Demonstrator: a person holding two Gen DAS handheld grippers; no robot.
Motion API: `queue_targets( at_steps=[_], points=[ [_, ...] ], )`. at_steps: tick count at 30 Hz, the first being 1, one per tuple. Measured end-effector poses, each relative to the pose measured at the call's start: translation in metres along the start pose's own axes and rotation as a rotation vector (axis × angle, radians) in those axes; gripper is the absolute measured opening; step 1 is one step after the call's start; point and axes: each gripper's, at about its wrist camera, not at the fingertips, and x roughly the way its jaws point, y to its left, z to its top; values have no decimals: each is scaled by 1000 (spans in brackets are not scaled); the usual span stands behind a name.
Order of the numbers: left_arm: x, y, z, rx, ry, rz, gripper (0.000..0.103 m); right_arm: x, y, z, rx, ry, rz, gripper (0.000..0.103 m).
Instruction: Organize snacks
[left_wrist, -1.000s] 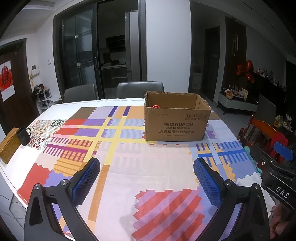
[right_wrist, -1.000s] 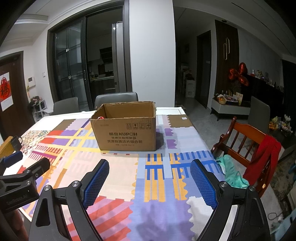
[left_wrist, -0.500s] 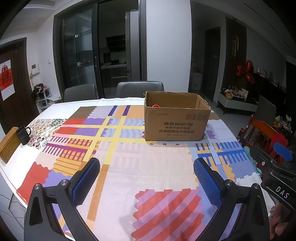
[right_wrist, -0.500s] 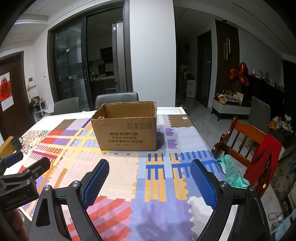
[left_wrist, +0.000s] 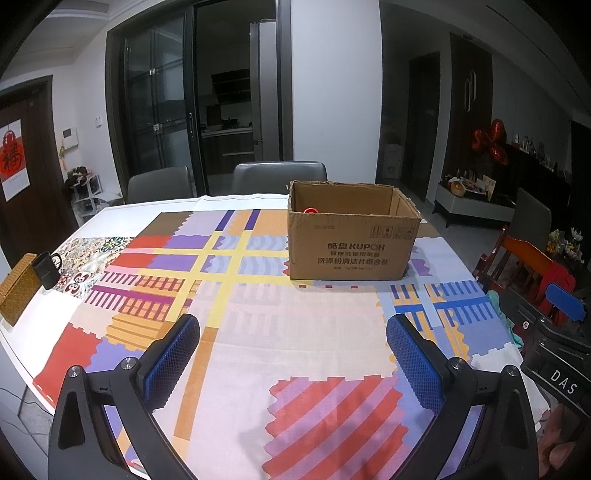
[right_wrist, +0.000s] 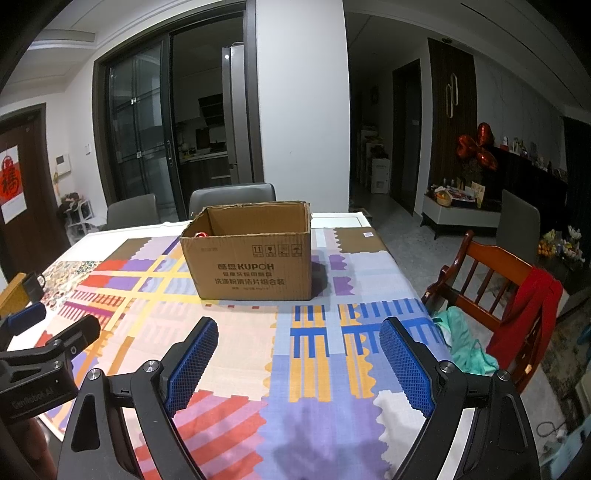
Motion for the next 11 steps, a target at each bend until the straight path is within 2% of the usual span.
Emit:
queue_targets(
  at_steps=[11],
  points=[
    [3,-3,0,0,5,-4,103,0,2,-2,1,1,-1,90]
  ],
)
